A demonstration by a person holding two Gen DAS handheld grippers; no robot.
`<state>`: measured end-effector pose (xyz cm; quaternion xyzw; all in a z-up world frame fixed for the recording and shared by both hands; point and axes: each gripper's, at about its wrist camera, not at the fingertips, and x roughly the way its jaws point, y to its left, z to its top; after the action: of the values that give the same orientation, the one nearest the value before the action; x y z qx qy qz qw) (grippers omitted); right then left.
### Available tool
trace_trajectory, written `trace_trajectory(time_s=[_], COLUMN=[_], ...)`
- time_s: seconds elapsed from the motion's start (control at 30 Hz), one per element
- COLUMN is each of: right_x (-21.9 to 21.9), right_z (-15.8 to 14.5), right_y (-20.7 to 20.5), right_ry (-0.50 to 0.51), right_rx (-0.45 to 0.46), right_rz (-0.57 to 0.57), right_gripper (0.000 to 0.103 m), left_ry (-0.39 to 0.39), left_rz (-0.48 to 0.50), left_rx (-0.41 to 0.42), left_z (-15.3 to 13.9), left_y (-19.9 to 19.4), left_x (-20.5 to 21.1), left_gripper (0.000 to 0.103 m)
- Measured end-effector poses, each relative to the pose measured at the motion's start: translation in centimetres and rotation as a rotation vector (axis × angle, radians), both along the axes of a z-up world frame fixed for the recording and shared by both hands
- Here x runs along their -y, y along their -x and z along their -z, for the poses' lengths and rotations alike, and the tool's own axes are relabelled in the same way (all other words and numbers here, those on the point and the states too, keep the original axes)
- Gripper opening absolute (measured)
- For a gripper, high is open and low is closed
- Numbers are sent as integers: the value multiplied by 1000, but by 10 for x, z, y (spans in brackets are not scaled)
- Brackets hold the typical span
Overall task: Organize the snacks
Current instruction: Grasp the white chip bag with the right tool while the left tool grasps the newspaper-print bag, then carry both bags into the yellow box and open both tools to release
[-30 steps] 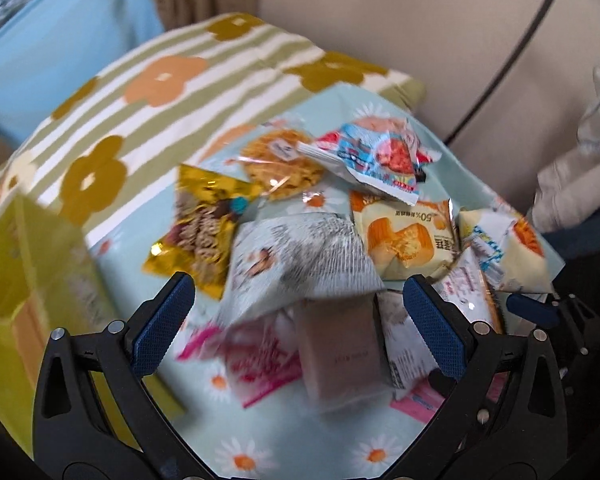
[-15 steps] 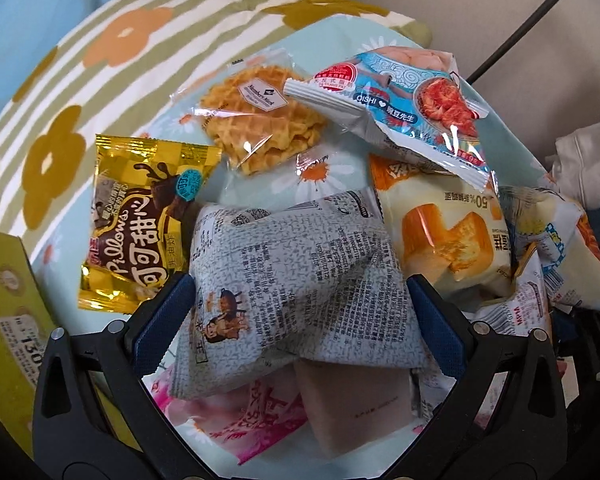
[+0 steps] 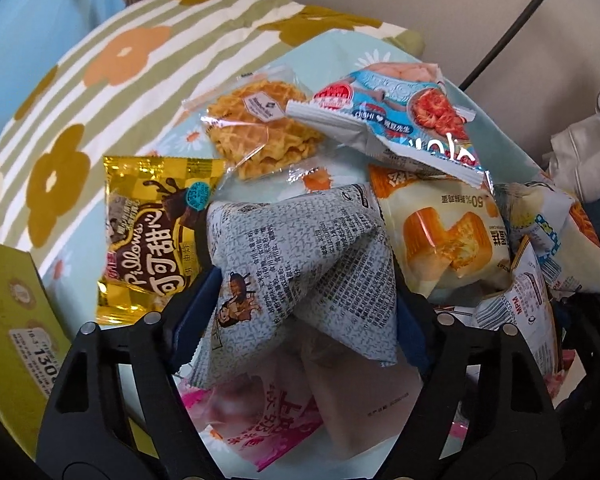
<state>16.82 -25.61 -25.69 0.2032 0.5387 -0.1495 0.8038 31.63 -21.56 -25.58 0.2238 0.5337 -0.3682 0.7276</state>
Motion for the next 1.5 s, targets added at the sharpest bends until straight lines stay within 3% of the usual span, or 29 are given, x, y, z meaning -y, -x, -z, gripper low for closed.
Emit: trace_trajectory(time_s=[0.13, 0.4, 0.87, 1.17, 1.5], right_x=[0, -4, -23, -79, -191], right_z=[-7, -31, -109, -156, -157], right_y=[6, 14, 19, -20, -83], right_ry=[15, 26, 86, 113, 62], right_rx=[27, 114, 297, 395, 416], right_rz=[-6, -79, -266, -431, -568], right_gripper=[74, 72, 72, 72, 72], left_ry=[21, 60, 204, 252, 221], left_rz=[-7, -84, -301, -500, -696], left_rx=[19, 81, 257, 358, 370], left_z=[-10, -41, -154, -201, -195], left_y=[5, 23, 68, 67, 37], left_x=[-4, -21, -89, -189, -332], left_gripper=[72, 71, 71, 71, 71])
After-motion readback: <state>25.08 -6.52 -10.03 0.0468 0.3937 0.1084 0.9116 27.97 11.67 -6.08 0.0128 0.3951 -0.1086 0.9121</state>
